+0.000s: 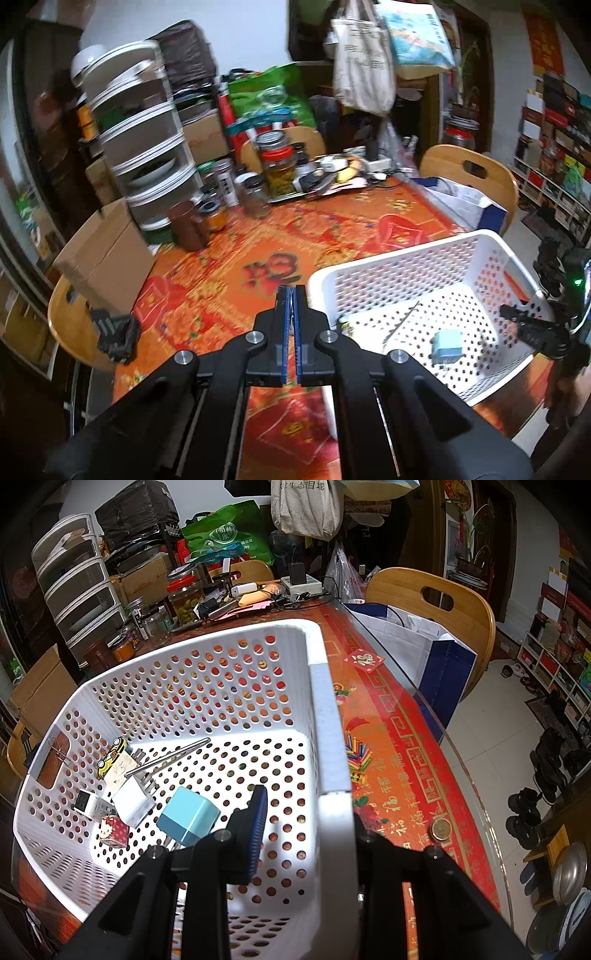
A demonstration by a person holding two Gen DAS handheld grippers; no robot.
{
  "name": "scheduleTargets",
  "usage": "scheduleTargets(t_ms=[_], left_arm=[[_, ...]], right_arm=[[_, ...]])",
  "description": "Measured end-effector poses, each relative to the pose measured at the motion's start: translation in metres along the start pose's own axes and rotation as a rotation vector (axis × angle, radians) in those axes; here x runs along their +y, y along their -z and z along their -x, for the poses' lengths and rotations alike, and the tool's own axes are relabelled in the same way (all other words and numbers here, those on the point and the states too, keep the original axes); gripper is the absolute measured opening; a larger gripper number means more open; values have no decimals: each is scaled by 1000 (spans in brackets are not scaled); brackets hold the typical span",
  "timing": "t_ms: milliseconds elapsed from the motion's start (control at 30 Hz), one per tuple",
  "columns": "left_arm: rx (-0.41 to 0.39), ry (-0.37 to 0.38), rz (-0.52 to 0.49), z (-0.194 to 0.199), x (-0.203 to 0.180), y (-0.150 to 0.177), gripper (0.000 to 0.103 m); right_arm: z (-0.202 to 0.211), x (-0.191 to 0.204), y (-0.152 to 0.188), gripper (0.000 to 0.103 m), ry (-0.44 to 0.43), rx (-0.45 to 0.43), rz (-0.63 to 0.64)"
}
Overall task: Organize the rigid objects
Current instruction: 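Carry the silver key into the basket and release it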
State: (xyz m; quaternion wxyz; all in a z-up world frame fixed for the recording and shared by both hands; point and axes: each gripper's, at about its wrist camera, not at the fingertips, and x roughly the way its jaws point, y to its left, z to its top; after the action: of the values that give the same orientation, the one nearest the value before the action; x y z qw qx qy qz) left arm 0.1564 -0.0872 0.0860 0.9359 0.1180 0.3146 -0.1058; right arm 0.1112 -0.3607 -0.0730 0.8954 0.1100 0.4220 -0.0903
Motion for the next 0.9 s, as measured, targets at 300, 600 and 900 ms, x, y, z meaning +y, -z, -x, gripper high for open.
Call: scheduleTargets(t_ms=[300,600,900], left_arm=[[156,169,-89,-54,-84,-6,2],[342,172,-159,-116,-136,31,2],[423,224,-116,-142,-124,51,15]], right_arm=[[0,0,-1,30,0,1,1],[0,1,-2,30,0,0,1],[0,5,-3,31,-3,-3,9]])
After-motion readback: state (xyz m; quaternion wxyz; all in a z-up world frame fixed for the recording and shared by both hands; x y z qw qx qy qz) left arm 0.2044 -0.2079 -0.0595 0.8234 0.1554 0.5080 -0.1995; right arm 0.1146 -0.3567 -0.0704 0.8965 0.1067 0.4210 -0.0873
